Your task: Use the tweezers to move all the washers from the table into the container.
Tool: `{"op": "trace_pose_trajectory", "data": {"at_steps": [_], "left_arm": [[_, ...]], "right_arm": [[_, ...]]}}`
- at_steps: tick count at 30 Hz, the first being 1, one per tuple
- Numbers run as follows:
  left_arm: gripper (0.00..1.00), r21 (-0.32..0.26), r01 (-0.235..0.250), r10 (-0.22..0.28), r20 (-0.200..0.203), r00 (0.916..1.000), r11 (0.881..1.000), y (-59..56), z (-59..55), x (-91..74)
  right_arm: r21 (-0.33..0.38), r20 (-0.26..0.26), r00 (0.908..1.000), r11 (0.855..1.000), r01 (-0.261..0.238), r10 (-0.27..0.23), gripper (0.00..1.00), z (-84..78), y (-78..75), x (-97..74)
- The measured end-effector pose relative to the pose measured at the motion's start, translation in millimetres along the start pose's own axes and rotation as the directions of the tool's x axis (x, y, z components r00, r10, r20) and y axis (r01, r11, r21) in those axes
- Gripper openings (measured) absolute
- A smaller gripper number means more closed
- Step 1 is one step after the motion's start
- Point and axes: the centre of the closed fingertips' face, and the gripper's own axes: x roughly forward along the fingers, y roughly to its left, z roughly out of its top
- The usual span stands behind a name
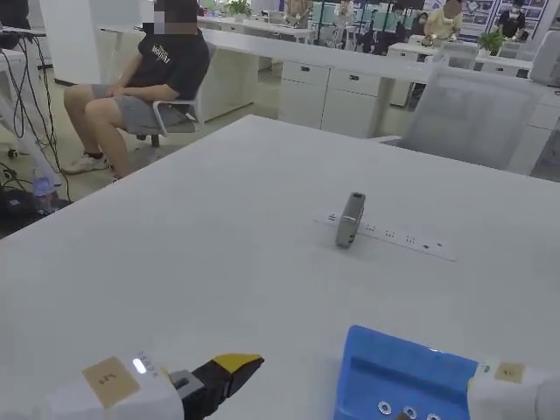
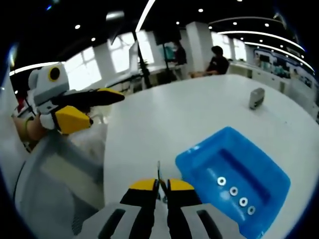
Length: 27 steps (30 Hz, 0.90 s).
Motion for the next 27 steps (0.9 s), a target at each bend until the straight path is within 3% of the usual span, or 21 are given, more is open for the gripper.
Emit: {"op": "trace_pose_trajectory", "data": {"at_steps": [6,12,21,27], "left_arm": [[0.44,0.019,0.008,-0.008,-0.007,0.9999,1.0,-3.4,-0.8,1.2],[0.44,0.001,0.002,-0.002,0.004,1.0,1.0,-1.4,0.7,0.1],[0.44,0.007,0.008,-0.008,0.002,1.0,1.0,-2.9,0.5,0.6],[0.44,0.006,0.008,-0.008,0.0,1.0,1.0,-2.9,0.2,0.7]], "right_arm": [[-0.092,-0.044,0.999,0.996,-0.008,0.004,0.04,-4.3,3.5,2.9],[-0.063,-0.032,0.9992,0.998,0.023,-0.025,0.04,-3.4,-3.2,0.4],[-0.053,-0.033,0.9994,0.999,0.007,-0.008,0.04,-1.6,-0.5,3.5],[-0.103,-0.055,0.9984,0.995,0.01,-0.015,0.04,-1.8,1.9,7.0]]}}
